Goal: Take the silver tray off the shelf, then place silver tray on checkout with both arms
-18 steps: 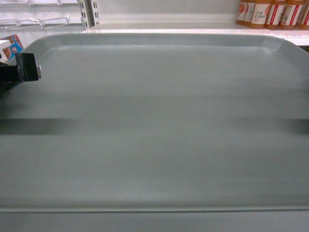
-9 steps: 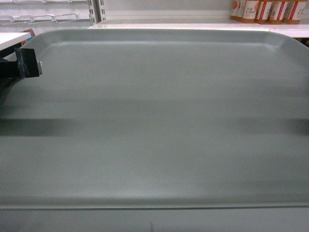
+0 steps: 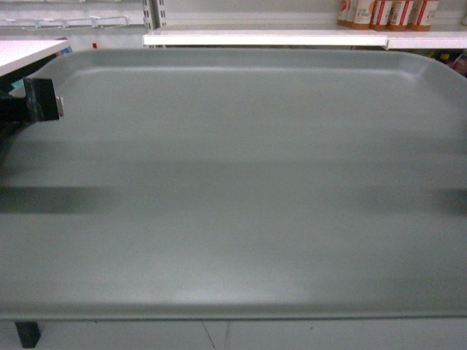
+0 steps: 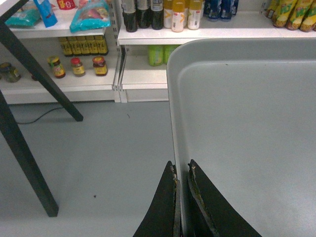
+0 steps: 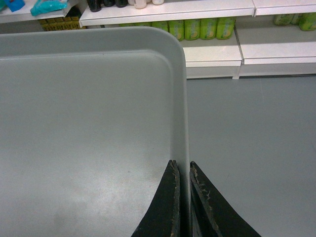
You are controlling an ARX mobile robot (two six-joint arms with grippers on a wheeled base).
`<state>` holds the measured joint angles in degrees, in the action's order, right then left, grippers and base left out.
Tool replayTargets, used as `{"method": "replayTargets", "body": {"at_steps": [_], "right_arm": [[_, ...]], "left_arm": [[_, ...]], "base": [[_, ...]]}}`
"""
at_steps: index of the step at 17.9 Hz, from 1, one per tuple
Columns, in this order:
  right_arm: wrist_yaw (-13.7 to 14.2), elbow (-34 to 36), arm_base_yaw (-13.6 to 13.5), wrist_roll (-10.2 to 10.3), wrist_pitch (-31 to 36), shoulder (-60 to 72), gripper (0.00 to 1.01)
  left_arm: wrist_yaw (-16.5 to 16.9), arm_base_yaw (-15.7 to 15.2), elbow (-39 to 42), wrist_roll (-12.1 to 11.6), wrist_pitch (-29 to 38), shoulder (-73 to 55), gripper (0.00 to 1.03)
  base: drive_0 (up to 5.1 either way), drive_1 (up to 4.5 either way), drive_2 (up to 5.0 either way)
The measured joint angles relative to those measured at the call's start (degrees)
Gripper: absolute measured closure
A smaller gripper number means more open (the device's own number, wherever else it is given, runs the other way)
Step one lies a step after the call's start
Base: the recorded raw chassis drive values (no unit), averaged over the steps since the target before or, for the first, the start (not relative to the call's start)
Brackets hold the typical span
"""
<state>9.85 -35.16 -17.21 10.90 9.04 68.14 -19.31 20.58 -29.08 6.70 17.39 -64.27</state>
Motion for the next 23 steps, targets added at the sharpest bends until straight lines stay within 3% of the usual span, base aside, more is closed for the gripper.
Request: {"method": "replayTargets", "body": {"at_steps": [18,23], "right_arm": [[0.0,0.0,0.0,0.0,0.3,0.0,0.98],[0.0,0.0,0.0,0.0,0.1,-0.4,0.98]], "left_arm": [[-0.1,0.0,0.0,0.0,0.3,0.0,0.99],[-0.1,0.0,0.0,0.0,0.2,0.4,0.99]], "base": [[0.1,-4.19,4.3],[0.0,0.0,0.0]]}}
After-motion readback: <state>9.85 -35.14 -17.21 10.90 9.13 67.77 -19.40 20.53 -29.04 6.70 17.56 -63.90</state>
